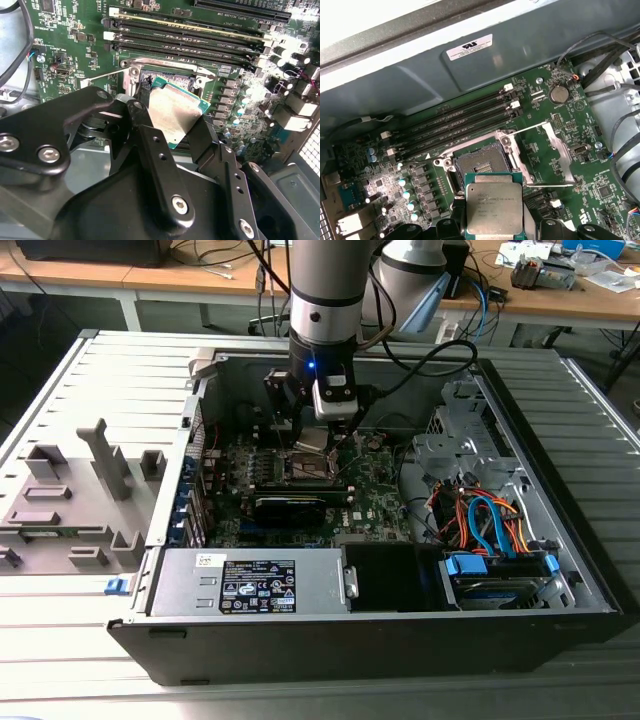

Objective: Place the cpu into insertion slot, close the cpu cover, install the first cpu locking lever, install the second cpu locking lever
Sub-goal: 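Place the cpu into insertion slot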

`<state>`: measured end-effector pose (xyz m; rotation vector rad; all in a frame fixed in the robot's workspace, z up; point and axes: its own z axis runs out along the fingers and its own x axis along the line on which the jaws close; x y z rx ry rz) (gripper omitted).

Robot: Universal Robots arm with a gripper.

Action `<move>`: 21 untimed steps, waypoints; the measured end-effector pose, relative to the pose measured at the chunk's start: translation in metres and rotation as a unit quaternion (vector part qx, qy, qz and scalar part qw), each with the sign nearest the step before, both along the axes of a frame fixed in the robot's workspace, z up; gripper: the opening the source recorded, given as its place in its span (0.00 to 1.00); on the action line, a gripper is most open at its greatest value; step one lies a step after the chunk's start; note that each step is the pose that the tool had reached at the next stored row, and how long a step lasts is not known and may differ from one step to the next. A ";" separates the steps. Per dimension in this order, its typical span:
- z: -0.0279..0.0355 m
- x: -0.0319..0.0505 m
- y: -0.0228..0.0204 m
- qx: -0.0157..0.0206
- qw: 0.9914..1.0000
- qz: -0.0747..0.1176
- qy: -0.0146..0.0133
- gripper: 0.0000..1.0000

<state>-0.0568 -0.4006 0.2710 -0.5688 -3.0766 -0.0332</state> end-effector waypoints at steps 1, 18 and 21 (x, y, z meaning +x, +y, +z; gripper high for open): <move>0.0000 0.0000 0.0000 0.000 1.000 -0.001 0.000 0.54; -0.0006 0.0000 0.0000 -0.002 1.000 -0.014 0.000 0.54; -0.0006 0.0000 0.0000 -0.002 1.000 -0.016 0.000 0.54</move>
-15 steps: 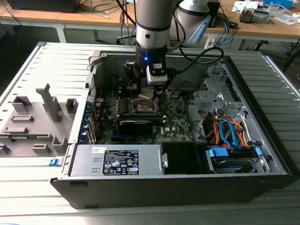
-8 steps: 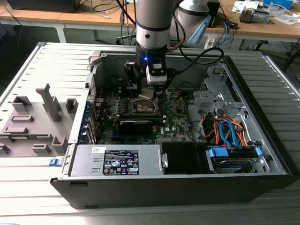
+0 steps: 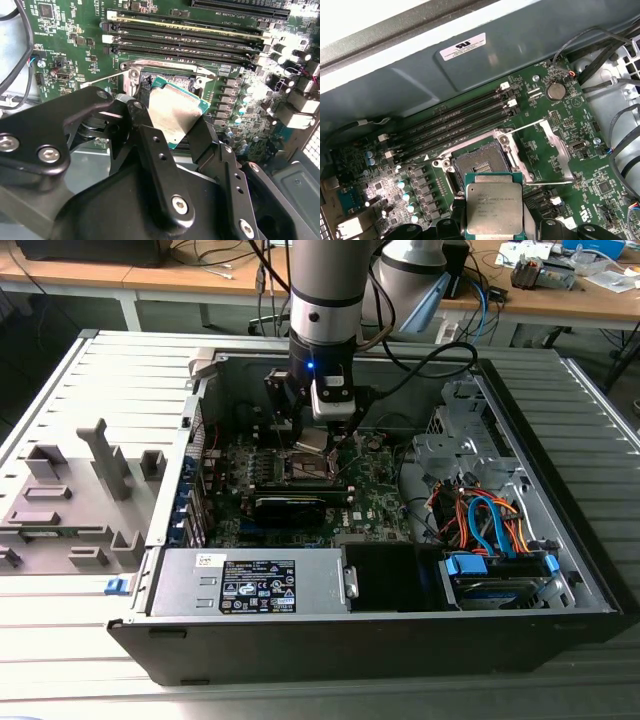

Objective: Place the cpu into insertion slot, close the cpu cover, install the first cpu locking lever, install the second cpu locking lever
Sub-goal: 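Place the cpu into insertion slot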

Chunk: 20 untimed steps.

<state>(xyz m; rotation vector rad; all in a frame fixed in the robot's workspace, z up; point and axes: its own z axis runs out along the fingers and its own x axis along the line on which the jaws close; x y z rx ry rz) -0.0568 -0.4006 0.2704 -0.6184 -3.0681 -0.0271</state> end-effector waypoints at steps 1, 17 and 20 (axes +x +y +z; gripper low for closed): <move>0.0000 0.0000 0.0000 0.000 1.000 -0.001 0.000 0.54; -0.0004 0.0000 0.0000 -0.001 1.000 -0.019 0.000 0.54; -0.0005 0.0000 0.0000 -0.001 1.000 -0.026 0.000 0.54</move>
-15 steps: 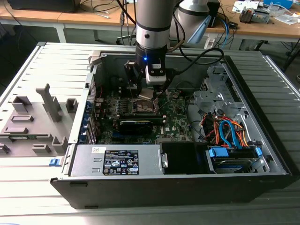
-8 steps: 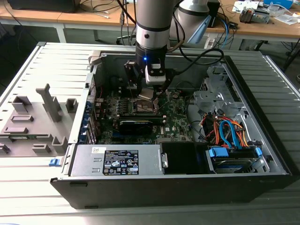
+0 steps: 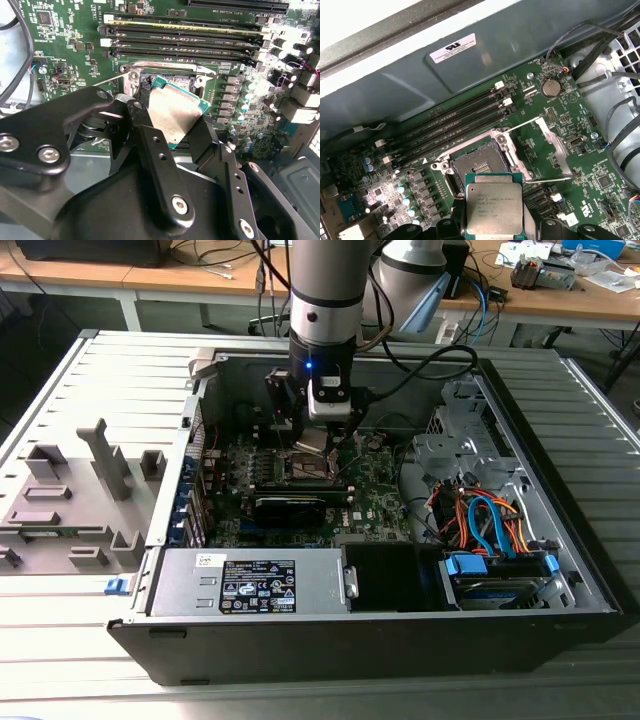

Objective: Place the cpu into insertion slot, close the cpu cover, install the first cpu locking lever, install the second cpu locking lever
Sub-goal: 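Place the cpu into insertion slot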

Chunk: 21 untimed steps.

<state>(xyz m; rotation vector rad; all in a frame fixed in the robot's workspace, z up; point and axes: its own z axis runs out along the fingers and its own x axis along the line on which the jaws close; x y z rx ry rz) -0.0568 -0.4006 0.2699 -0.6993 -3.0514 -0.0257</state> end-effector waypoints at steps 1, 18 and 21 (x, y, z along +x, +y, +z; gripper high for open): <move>0.0000 0.0000 0.0000 0.000 1.000 -0.001 0.000 0.54; -0.0005 0.0000 0.0000 0.000 1.000 -0.025 0.000 0.54; -0.0005 0.0000 0.0000 0.000 1.000 -0.030 0.000 0.54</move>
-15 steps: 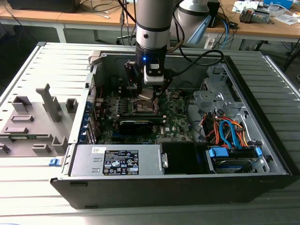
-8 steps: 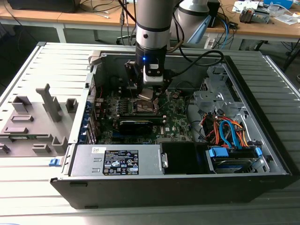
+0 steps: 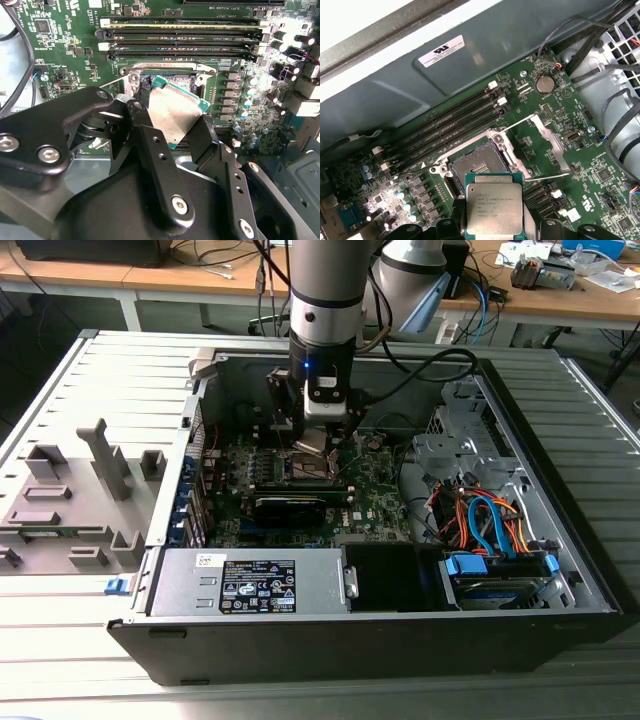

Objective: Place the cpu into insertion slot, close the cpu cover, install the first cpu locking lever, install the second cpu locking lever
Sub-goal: 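Place the cpu into insertion slot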

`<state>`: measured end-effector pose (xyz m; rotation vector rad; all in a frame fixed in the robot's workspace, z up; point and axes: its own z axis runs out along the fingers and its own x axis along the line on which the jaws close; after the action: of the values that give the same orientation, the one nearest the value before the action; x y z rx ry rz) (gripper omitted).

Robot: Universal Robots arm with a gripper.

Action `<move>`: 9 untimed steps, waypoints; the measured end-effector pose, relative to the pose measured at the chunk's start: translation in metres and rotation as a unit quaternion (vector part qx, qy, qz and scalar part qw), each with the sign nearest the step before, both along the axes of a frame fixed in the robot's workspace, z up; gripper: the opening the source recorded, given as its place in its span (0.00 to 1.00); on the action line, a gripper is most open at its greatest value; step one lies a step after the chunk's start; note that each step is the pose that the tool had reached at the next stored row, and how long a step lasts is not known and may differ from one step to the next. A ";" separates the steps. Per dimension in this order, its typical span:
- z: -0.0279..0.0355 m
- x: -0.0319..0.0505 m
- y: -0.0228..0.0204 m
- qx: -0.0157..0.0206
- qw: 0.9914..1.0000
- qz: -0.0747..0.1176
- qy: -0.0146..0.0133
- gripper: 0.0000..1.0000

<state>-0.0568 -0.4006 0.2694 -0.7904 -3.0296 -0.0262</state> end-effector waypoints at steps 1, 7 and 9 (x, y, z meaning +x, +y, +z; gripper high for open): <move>0.0000 0.0000 0.0000 0.000 1.000 -0.001 0.000 0.54; -0.0002 0.0000 0.0000 0.000 1.000 -0.010 0.000 0.54; -0.0002 0.0000 0.0000 0.000 1.000 -0.013 0.000 0.54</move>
<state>-0.0568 -0.4006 0.2691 -0.8292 -3.0195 -0.0264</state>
